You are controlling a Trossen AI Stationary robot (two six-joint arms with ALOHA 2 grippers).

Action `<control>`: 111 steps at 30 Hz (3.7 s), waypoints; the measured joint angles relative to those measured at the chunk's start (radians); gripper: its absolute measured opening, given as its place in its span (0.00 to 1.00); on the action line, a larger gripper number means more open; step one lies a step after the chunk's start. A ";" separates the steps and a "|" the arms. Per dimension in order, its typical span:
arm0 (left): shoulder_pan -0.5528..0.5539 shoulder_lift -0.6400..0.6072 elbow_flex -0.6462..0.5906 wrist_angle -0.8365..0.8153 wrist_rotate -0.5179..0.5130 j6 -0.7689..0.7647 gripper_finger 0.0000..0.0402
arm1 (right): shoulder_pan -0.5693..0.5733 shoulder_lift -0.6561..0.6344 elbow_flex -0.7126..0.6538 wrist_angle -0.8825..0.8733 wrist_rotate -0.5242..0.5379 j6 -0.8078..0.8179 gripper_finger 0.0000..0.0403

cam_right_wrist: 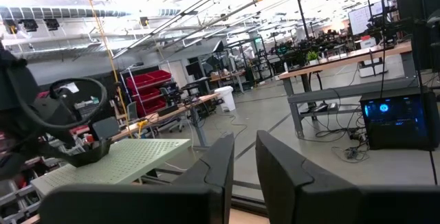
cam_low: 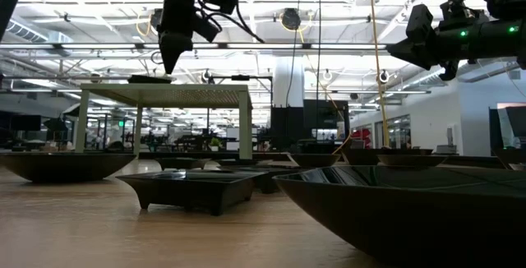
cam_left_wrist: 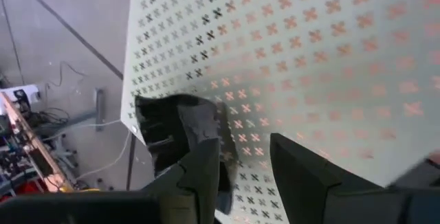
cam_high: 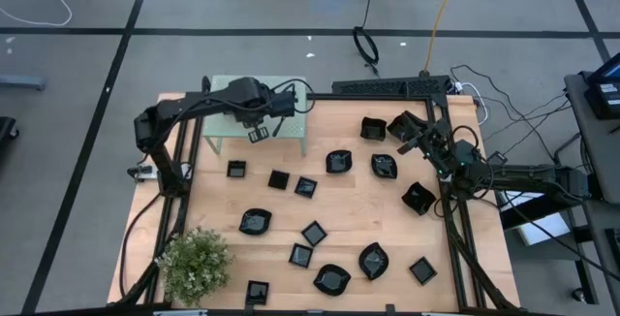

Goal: Pick & Place Mini shaped plates
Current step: Put the square plate on the shelf

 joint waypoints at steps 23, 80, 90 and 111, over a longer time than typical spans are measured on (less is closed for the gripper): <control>-0.317 -0.040 0.000 0.315 0.605 -0.054 0.33 | 0.000 0.000 0.000 0.000 0.000 0.000 0.13; -0.453 -0.032 -0.767 1.111 0.288 0.101 0.03 | 0.000 0.000 0.000 0.000 0.000 0.000 0.13; -0.437 -0.124 -0.648 1.111 0.355 0.280 0.03 | 0.000 0.000 0.000 0.000 0.000 0.000 0.13; -0.138 -0.335 -0.454 0.975 0.083 0.321 0.03 | 0.000 0.000 0.000 0.000 0.000 0.000 0.13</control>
